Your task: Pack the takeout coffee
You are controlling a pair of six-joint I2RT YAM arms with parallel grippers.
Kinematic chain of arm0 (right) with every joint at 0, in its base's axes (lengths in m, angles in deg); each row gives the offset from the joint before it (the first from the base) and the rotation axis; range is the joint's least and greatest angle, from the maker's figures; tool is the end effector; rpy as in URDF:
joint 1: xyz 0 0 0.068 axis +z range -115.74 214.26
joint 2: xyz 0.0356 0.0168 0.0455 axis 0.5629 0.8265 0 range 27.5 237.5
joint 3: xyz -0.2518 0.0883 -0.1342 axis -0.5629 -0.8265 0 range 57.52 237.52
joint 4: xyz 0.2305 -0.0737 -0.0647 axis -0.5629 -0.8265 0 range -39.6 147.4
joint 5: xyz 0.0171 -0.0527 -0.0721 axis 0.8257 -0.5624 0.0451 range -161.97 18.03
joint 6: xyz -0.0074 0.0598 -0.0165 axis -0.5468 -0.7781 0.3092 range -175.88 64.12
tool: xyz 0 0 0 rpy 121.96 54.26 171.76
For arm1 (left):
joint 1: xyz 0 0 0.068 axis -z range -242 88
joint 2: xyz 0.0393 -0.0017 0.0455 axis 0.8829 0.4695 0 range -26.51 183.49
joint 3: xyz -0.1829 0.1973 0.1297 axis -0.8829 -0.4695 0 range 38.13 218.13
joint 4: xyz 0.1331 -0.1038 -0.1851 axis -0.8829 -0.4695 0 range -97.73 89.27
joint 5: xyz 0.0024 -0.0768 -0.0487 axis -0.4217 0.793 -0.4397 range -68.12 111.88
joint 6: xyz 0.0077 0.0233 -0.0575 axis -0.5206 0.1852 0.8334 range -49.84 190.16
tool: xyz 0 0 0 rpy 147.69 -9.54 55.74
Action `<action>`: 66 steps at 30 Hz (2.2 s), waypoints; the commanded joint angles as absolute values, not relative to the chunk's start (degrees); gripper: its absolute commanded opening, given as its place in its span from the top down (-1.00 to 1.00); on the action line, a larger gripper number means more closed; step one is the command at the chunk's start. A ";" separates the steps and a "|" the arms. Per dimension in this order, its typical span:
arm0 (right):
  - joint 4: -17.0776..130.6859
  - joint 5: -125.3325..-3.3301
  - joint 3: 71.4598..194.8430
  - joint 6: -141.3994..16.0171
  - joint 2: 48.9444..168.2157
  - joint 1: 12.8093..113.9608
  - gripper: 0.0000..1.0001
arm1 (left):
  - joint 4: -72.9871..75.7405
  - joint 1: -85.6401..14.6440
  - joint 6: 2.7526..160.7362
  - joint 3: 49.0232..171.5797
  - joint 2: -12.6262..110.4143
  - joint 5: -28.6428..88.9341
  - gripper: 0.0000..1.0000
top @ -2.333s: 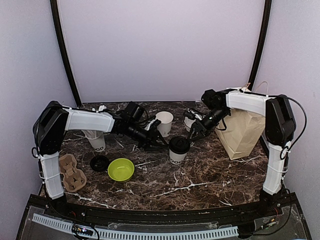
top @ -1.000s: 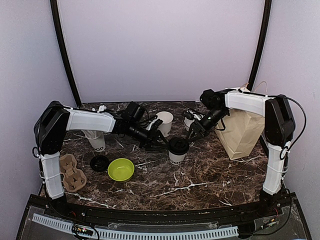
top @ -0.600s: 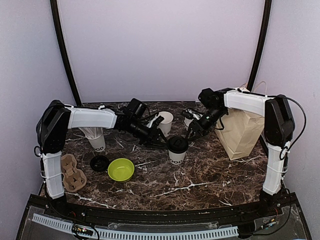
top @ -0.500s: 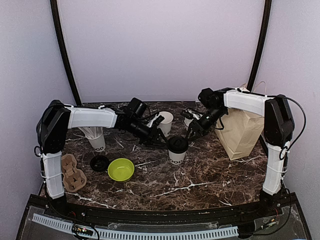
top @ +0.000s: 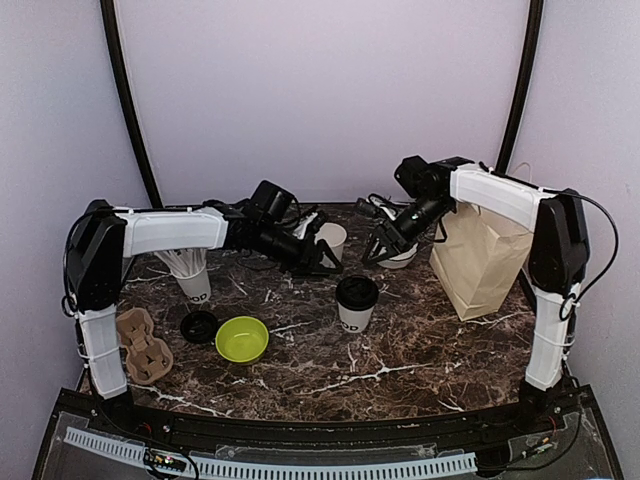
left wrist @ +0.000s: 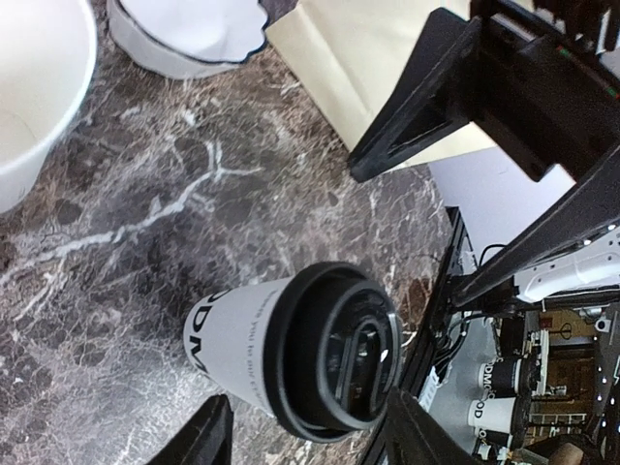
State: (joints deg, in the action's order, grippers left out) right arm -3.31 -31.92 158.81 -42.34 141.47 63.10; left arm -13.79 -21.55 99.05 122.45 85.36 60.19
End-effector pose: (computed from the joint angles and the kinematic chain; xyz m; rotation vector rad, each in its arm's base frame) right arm 0.3447 0.2249 0.2807 -1.1367 2.5252 1.0527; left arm 0.3212 -0.3128 0.2560 0.6384 2.4069 -1.3456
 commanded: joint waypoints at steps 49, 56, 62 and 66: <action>2.27 -57.67 155.81 -18.68 137.62 78.73 -0.44 | -16.13 -22.23 72.92 117.44 59.49 18.20 -0.90; 2.68 -54.42 163.63 -21.04 142.12 78.97 -0.39 | -20.13 -23.51 71.85 117.71 57.96 14.78 -0.90; 0.76 -54.11 173.78 -22.98 149.57 79.76 -0.39 | -21.19 -24.41 70.71 116.63 54.37 14.38 -0.90; -0.76 -54.54 179.01 -24.37 153.60 80.05 -0.43 | -22.68 -24.75 68.21 116.17 53.07 14.22 -0.90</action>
